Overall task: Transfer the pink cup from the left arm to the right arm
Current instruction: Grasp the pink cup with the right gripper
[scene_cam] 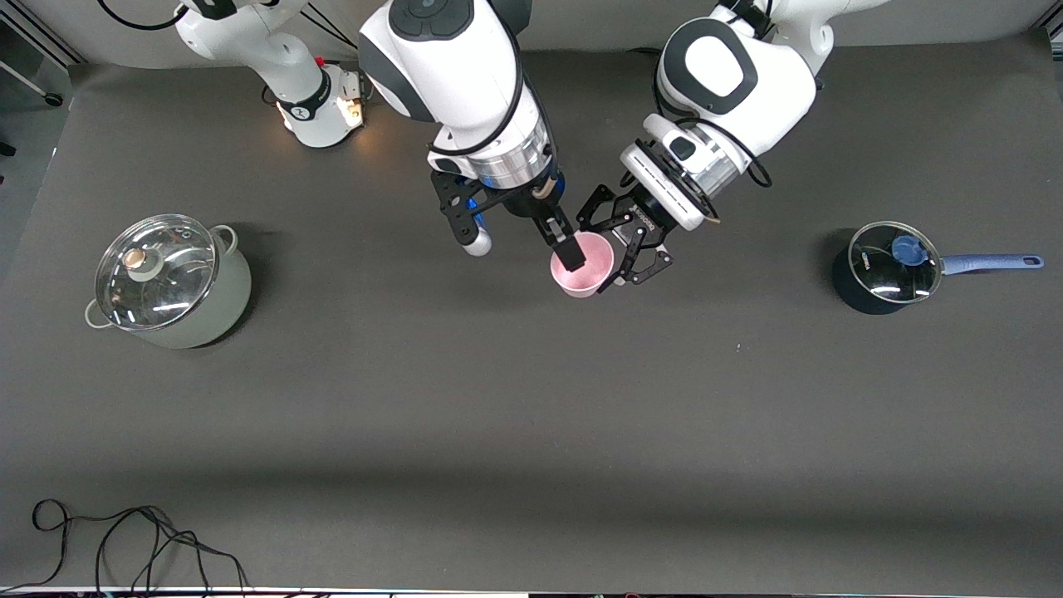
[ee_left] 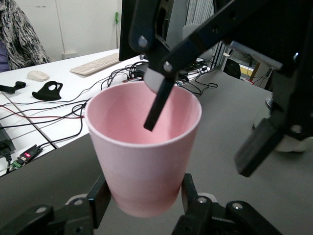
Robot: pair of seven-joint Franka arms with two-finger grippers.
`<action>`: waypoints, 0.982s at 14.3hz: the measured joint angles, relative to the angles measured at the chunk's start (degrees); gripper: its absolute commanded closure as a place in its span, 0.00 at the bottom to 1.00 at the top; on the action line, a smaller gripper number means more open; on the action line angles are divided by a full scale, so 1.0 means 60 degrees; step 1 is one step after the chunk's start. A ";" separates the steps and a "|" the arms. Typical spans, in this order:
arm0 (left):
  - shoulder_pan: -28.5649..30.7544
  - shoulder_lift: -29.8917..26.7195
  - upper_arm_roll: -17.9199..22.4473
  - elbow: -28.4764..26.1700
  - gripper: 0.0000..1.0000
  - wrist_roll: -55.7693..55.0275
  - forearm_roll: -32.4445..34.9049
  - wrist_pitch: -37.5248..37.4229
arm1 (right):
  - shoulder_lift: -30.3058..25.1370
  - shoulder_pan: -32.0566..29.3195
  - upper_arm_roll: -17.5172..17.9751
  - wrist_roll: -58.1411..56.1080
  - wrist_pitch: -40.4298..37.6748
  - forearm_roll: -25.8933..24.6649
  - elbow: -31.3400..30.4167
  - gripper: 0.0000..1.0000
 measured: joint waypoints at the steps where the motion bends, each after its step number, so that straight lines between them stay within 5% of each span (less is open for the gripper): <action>1: 0.0000 0.0000 0.0000 0.0000 0.82 -0.0007 -0.0003 0.0000 | 0.0009 0.0001 0.0000 -0.0023 0.0000 -0.0002 0.0008 1.00; 9: -0.0015 0.0002 -0.0021 -0.0014 0.71 0.0045 0.0002 0.0006 | 0.0035 0.0013 0.0002 -0.0363 0.0029 -0.0028 0.0049 1.00; 10: -0.0015 0.0002 -0.0021 -0.0014 0.58 0.0045 0.0002 0.0006 | 0.0035 0.0013 0.0002 -0.0368 0.0029 -0.0028 0.0049 1.00; 12: -0.0014 0.0002 -0.0019 -0.0012 0.03 0.0044 0.0002 0.0007 | 0.0036 0.0013 0.0002 -0.0394 0.0027 -0.0027 0.0052 1.00; 14: 0.0008 0.0004 0.0029 -0.0004 0.01 -0.0014 -0.0003 0.0016 | 0.0034 0.0009 -0.0036 -0.0461 0.0021 -0.0041 0.0101 1.00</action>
